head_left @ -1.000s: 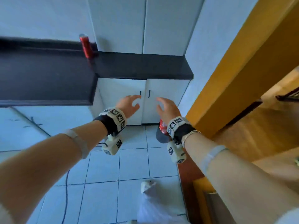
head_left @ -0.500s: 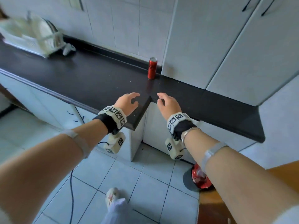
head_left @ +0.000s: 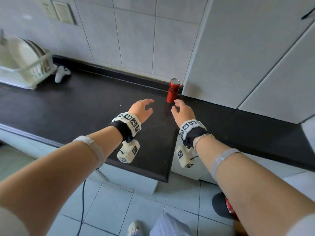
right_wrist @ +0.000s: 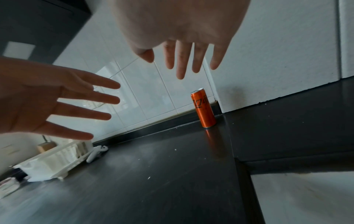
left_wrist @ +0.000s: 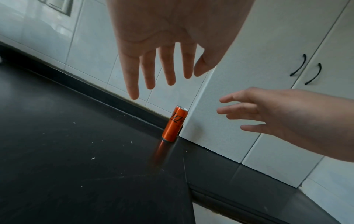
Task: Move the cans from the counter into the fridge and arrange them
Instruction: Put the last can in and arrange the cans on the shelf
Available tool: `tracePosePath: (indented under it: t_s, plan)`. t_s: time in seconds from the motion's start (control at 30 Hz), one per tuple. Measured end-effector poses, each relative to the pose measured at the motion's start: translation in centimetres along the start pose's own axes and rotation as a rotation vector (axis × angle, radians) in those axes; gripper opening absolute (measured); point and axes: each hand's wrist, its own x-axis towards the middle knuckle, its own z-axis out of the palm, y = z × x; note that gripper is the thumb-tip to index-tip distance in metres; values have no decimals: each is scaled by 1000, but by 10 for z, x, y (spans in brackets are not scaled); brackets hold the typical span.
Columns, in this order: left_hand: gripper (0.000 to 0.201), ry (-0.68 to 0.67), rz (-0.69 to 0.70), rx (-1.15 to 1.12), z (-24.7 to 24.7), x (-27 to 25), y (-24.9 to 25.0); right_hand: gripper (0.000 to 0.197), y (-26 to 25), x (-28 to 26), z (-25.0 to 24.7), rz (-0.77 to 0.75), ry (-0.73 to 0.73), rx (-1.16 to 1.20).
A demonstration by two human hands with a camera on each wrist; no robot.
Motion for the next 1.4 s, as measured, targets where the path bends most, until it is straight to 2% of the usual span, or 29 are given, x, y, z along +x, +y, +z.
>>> tracePosePath:
  t_s: [0.37, 0.53, 0.7, 0.8, 0.93, 1.03, 1.17, 1.3, 1.4]
  plan:
    - [45, -53, 1, 13, 13, 132, -8, 46, 23, 133, 32, 119, 6, -27]
    - [44, -79, -39, 26, 24, 184, -10, 62, 42, 185, 51, 173, 16, -16]
    - [43, -74, -1, -7, 37, 223, -14, 84, 59, 226, 70, 273, -4, 41]
    - [43, -97, -16, -13, 44, 240, -23, 82, 62, 245, 79, 324, -12, 134]
    - [43, -121, -38, -20, 48, 255, -32, 71, 55, 256, 82, 354, -49, 122]
    - [44, -144, -34, -18, 44, 258, -35, 69, 46, 253, 80, 365, -22, 77]
    - [43, -156, 13, -22, 29, 260, -27, 66, 31, 241, 62, 347, 71, 58]
    - [42, -165, 125, -41, 14, 258, -15, 60, 12, 220, 42, 310, 205, 29]
    - [41, -199, 207, -33, 3, 249, -6, 61, -1, 195, 29, 340, 320, 26]
